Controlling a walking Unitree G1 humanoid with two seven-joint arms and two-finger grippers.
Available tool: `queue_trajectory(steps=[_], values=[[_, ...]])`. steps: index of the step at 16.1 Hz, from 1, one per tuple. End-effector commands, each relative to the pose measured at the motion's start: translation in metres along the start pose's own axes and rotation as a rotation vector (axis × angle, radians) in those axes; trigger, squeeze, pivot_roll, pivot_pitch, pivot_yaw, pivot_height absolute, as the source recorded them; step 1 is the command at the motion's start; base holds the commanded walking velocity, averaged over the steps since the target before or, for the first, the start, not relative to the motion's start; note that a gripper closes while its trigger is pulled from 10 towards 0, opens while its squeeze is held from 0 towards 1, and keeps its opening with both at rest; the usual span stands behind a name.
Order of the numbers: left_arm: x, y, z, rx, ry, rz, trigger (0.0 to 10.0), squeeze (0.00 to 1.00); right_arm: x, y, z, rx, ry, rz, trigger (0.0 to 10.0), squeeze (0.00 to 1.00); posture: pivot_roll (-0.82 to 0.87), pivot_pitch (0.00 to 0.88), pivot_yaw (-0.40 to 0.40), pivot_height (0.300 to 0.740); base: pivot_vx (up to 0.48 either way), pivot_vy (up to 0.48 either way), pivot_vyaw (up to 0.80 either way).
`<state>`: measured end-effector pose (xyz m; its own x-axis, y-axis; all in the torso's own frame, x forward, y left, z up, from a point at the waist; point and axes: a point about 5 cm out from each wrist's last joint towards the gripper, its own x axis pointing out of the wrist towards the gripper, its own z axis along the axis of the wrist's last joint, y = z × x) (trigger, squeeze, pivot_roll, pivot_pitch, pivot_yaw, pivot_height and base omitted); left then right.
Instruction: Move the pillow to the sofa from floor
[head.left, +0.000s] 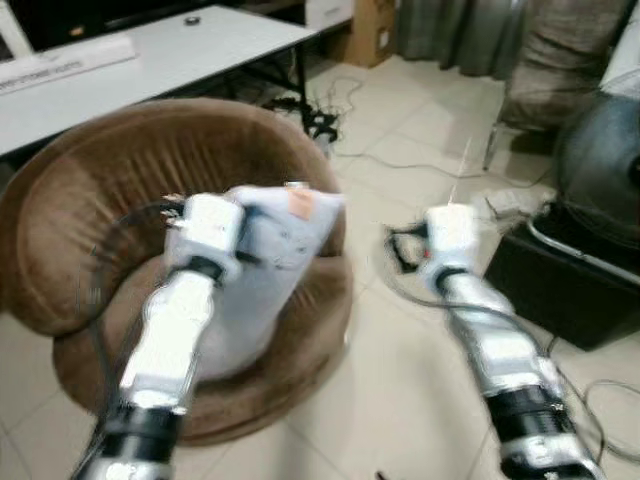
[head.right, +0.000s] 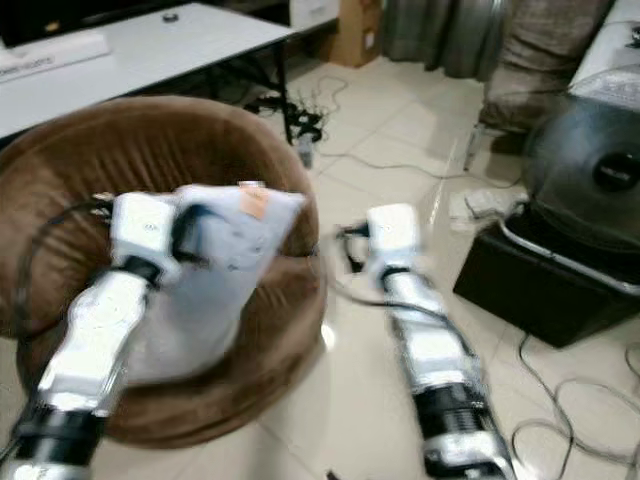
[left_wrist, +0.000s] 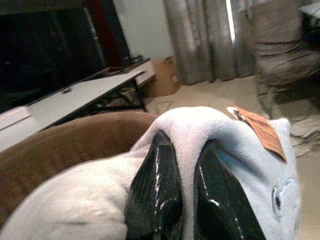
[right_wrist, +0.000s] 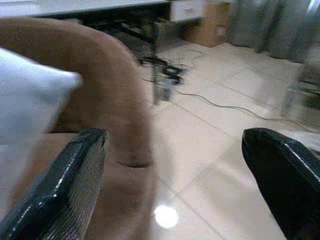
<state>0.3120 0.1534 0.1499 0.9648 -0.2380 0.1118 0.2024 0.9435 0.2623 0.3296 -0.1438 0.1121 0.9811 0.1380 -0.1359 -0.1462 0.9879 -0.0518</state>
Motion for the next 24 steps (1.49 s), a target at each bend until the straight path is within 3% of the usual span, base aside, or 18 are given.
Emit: queue_trajectory(steps=[1, 13, 16, 20, 24], values=[[0.004, 0.010, 0.015, 0.028, -0.069, 0.021, 10.0, 0.00, 0.002, 0.012, 0.007, 0.009, -0.031, 0.030, 10.0, 0.00, 0.08, 0.000, 0.049, 0.740, 0.368, 0.000, 0.00], [0.005, 0.001, 0.012, 0.020, -0.064, -0.031, 10.0, 0.00, 0.001, 0.010, 0.004, -0.005, -0.015, 0.027, 10.0, 0.00, 0.07, 0.000, 0.052, 0.740, 0.366, 0.000, 0.00], [0.005, -0.001, 0.012, 0.021, -0.064, -0.038, 10.0, 0.00, 0.000, 0.011, 0.004, -0.066, -0.015, 0.063, 10.0, 0.00, 0.07, 0.000, 0.051, 0.740, 0.364, 0.000, 0.00], [0.005, -0.003, 0.011, 0.017, -0.058, -0.045, 10.0, 0.00, -0.002, 0.010, -0.001, -0.018, 0.011, 0.039, 10.0, 0.00, 0.06, 0.000, 0.046, 0.740, 0.364, 0.000, 0.38], [0.008, -0.028, -0.002, 0.021, -0.028, -0.232, 10.0, 0.00, -0.005, 0.004, -0.002, -0.061, 0.027, 0.036, 10.0, 0.00, 0.04, 0.000, 0.035, 0.740, 0.000, 0.000, 0.00]])
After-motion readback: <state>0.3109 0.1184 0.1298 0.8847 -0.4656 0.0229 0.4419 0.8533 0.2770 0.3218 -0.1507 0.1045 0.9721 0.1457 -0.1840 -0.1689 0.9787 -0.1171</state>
